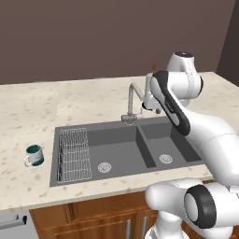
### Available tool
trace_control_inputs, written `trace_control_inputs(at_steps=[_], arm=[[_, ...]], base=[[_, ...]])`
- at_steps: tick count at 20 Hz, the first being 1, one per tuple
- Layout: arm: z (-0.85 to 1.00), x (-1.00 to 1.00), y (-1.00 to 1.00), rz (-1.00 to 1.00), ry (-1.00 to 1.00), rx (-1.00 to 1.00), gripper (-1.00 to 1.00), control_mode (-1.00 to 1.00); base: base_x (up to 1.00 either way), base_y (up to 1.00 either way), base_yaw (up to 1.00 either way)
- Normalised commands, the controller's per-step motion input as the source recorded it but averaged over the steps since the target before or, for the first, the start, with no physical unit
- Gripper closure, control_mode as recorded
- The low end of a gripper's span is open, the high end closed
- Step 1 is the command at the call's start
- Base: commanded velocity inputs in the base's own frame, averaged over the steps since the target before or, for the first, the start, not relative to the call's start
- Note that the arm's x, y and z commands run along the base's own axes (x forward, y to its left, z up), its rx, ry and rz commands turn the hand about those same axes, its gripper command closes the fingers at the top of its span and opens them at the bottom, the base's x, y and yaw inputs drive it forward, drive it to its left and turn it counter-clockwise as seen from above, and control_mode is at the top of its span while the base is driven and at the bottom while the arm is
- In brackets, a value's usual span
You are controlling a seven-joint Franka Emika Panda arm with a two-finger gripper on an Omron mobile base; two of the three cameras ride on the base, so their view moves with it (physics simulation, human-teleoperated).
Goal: Pick the mug and place it in the sink. Pick the bowl and place it in the open cabinet and then close the cabinet.
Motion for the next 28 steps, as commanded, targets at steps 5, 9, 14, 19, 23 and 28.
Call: trace_control_inputs(at_steps=[5,9,14,19,23,28], arm=[[-0.22,-0.16,0.0,0.0,0.07,0.07,-1.0,-1.0],[-0.21,-0.47,0.1,-0.01,0.03,0.04,-1.0,-1.0],[0.0,-0.32,0.37,-0.17,-0.01,0.0,-1.0,-1.0],[0.0,-0.3,0.45,-0.22,0.02,-0.02,-1.0,-1.0],[0.0,-0.21,0.49,-0.22,0.06,0.0,-1.0,-1.0],[0.0,-0.13,0.55,-0.19,0.03,0.0,-1.0,-1.0]], base=[[0.0,0.0,0.0],[0.0,0.0,0.0],[0.0,0.0,0.0],[0.0,0.0,0.0],[0.0,0.0,0.0],[0.0,0.0,0.0]])
